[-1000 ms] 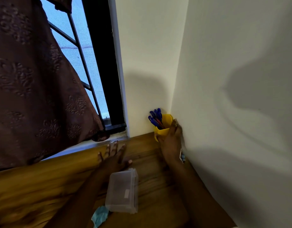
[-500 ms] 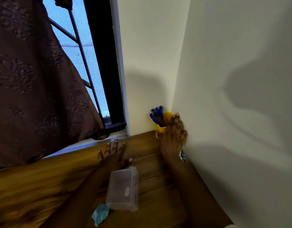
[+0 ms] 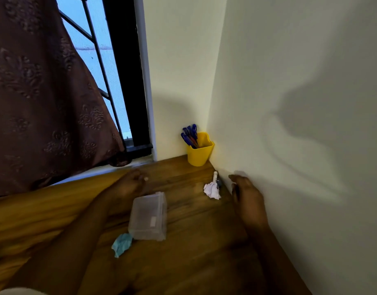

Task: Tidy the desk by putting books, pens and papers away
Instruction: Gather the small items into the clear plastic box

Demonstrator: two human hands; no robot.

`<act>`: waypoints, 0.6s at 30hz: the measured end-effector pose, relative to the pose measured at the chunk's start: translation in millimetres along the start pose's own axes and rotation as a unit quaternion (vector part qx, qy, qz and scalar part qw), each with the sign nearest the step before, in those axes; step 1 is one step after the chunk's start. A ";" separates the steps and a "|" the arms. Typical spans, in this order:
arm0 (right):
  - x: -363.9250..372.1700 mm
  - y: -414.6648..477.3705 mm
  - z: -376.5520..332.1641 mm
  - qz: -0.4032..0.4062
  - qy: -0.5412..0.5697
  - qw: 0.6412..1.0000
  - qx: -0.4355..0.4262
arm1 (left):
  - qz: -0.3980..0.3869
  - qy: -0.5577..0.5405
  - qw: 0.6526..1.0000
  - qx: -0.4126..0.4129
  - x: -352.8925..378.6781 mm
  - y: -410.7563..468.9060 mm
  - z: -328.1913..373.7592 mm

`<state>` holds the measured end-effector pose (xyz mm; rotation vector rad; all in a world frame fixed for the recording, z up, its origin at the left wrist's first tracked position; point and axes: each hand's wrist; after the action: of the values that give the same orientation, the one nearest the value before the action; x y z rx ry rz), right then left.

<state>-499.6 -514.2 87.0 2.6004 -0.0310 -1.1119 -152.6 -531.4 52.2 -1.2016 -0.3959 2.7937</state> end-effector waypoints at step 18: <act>38.6 -15.0 -5.3 -0.070 -0.129 0.984 0.099 | 0.249 -0.043 0.964 -0.082 49.7 -199.3 -69.9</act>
<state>-470.5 -503.9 59.0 2.6418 -0.0160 -1.5657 -143.0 -316.5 23.8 -1.3824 -0.3812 3.3052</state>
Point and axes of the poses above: each hand's wrist, its own y-axis towards the middle knuckle, its own x-axis out of the palm, z = x × y, and after that the axes turned 11 degrees about y, right-handed
